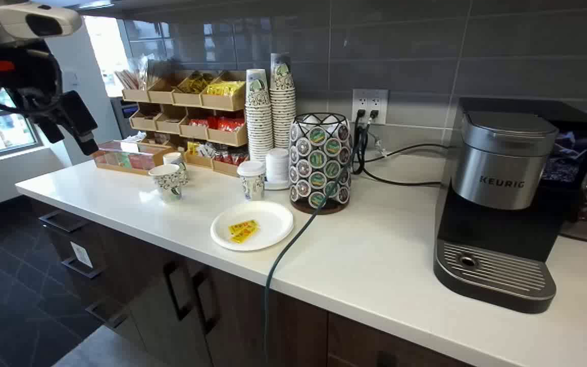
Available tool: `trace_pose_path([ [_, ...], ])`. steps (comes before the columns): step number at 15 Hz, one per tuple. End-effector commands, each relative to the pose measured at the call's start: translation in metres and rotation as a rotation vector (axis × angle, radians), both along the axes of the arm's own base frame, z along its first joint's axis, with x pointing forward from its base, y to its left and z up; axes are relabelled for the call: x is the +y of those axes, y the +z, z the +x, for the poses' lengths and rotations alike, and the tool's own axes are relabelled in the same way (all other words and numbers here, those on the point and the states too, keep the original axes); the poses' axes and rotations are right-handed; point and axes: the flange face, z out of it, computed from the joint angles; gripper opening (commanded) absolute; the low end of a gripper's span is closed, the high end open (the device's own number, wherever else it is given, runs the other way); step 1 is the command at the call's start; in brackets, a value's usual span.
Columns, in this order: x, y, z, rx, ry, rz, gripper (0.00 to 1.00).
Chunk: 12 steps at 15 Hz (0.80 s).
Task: Open the leftmost bottom cabinet door of the kitchen cabinet
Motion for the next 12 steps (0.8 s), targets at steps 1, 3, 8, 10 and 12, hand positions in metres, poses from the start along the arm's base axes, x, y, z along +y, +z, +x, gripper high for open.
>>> trace_pose_path([
  [1, 0.0, 0.001, 0.0, 0.001, 0.0, 0.0, 1.0],
  [3, 0.0, 0.001, 0.0, 0.001, 0.0, 0.0, 1.0],
  [8, 0.0, 0.001, 0.0, 0.001, 0.0, 0.0, 1.0],
  [10, 0.007, -0.003, 0.002, 0.011, -0.006, 0.065, 1.0],
  [12, 0.023, -0.029, -0.005, 0.045, -0.1, 0.007, 1.0],
])
